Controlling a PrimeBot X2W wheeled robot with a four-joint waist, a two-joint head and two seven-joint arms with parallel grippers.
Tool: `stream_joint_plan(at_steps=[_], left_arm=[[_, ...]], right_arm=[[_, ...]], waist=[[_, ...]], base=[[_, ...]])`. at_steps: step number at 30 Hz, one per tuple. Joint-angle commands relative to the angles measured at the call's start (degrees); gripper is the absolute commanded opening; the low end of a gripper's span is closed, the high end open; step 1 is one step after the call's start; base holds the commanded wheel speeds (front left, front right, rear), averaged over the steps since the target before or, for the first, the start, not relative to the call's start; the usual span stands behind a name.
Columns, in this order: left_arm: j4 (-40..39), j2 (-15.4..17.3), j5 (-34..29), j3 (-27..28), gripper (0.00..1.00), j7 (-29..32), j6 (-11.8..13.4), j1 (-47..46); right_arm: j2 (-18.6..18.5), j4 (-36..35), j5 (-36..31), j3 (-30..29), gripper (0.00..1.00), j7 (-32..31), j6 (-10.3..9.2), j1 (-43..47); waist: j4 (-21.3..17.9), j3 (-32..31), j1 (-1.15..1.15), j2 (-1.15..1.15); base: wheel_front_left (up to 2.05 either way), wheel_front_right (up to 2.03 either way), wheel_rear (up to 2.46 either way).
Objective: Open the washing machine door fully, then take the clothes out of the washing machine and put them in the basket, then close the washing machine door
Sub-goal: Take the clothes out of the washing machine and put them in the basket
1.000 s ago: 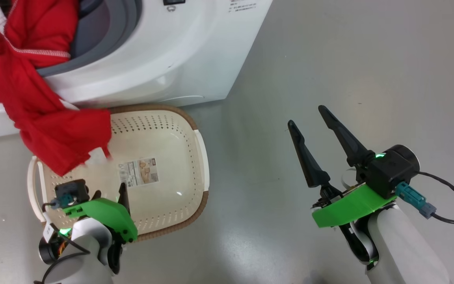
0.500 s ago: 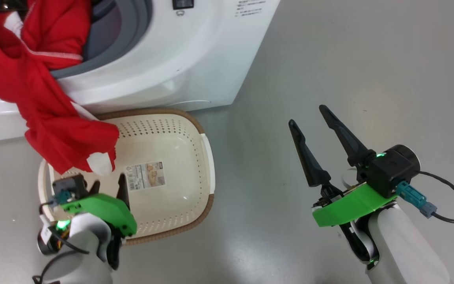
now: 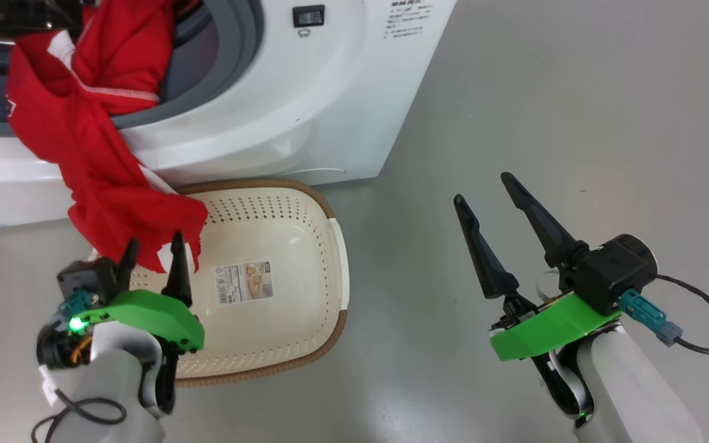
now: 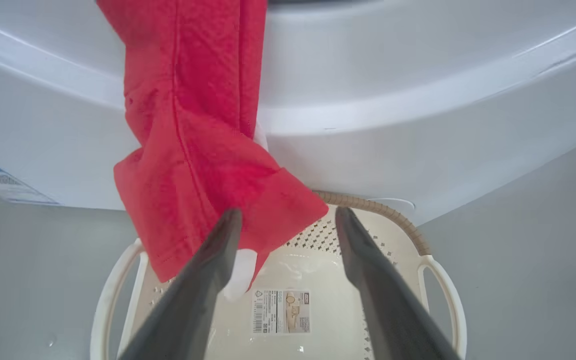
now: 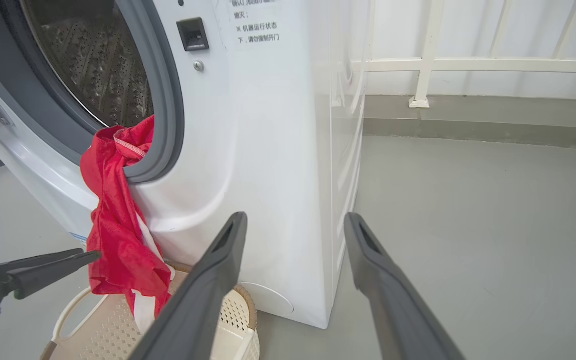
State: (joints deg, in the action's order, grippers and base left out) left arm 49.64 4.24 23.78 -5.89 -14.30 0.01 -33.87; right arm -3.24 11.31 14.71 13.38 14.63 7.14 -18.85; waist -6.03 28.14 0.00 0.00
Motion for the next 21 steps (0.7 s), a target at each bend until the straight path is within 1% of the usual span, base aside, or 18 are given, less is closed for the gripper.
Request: stream_joint_plan(at_steps=[1,7,11,21], left_arm=[[-3.58,1.92,-1.49,1.91,1.0,-0.69,0.34,2.26],[-15.61,2.59,-6.14,3.29,1.0,-0.69,2.08,6.44],[-22.1,2.15,-6.74,5.33,1.0,-0.69,2.45,8.82],[-34.18,1.29,-8.98,6.24,1.0,-0.7,2.99,12.84]], right_arm=[[0.36,-1.34,0.32,0.69,1.0,0.37,0.35,1.35],[0.36,-1.54,0.19,0.36,1.0,0.37,0.35,1.93],[0.36,-1.63,0.21,0.26,1.0,0.37,0.35,1.99],[0.36,-1.72,0.24,-0.17,1.0,0.37,0.35,2.26]], waist=[[0.33,-0.34,0.0,0.0],[0.88,-0.63,0.0,0.0],[1.16,-0.72,0.0,0.0],[1.77,-1.16,0.0,0.0]], base=[[0.0,0.0,0.0],[0.0,0.0,0.0],[0.0,0.0,0.0],[0.0,0.0,0.0]])
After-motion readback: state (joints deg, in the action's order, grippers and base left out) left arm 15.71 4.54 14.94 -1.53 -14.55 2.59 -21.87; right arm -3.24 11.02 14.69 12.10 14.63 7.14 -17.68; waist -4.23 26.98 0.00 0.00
